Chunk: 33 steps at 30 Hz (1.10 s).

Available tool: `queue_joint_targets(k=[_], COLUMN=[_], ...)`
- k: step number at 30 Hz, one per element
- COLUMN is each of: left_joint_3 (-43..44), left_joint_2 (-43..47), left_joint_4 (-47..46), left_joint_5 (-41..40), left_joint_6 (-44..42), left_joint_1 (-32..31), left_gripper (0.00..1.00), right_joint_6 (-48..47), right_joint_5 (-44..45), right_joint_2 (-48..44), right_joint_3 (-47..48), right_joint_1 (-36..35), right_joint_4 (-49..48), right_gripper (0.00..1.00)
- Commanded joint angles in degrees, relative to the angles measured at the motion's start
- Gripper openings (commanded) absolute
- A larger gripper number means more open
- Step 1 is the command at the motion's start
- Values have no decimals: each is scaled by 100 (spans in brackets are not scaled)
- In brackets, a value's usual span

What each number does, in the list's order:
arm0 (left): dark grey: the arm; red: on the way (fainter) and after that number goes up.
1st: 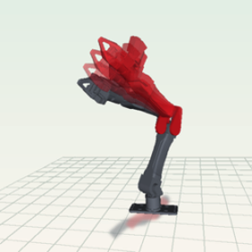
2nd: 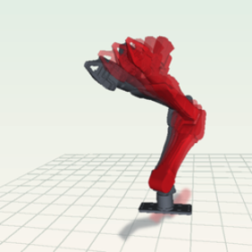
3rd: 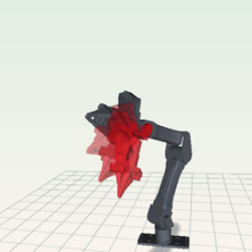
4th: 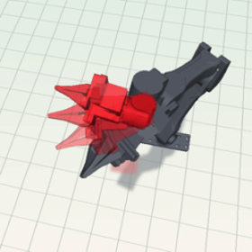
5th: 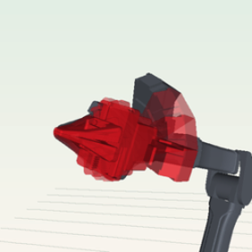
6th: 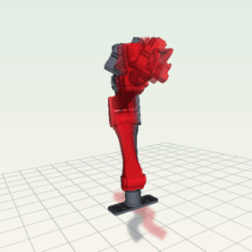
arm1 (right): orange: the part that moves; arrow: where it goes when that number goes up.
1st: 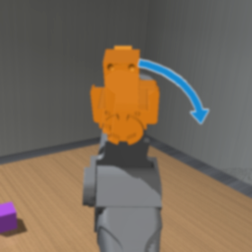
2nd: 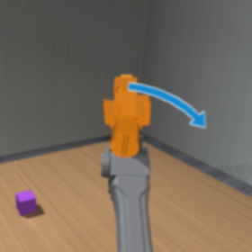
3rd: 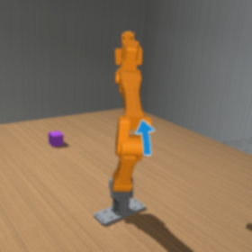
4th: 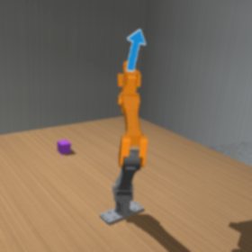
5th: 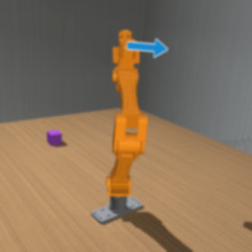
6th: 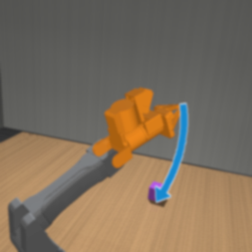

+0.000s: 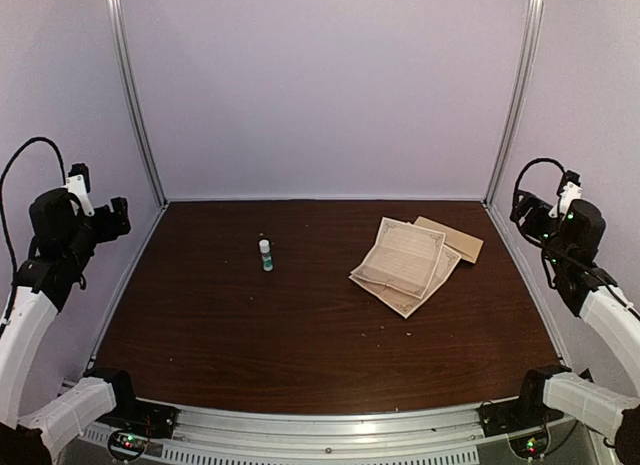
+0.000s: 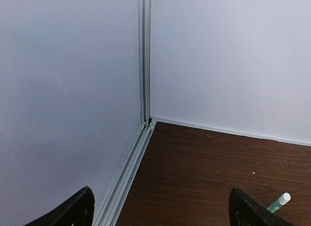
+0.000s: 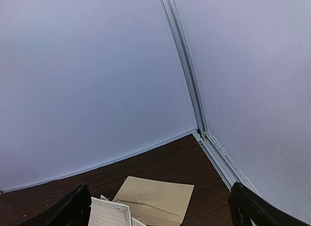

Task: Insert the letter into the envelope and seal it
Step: Pick up the letter from the center of the board.

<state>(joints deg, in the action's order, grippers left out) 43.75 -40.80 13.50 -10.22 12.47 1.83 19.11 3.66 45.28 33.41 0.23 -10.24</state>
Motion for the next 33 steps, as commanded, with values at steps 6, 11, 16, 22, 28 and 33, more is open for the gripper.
queue_joint_targets(k=[6, 11, 16, 22, 28, 33], left_joint_3=[-68, -160, -109, 805, 1598, 1210], left_joint_2=[21, 59, -151, -1201, -1969, -2002], left_joint_4=[-414, -560, -668, -617, -884, -1259], left_joint_5=[282, 430, 958, 2147, 2047, 1567], left_joint_6=[-85, -48, -117, 215, 108, -119], left_joint_1=[11, 12, 11, -113, -639, -635], left_gripper=[98, 98, 98, 98, 98, 98], right_joint_6=[276, 93, -222, -338, -284, 13], right_joint_5=[-281, -349, -736, -1336, -1404, -1650], right_joint_2=[33, 112, 203, 910, 1815, 2559], right_joint_3=[376, 531, 728, 1219, 1456, 1560], right_joint_1=[-23, -23, -23, -227, -729, -749], right_joint_4=[618, 784, 975, 1635, 1843, 1591], right_gripper=[100, 100, 100, 99, 94, 90])
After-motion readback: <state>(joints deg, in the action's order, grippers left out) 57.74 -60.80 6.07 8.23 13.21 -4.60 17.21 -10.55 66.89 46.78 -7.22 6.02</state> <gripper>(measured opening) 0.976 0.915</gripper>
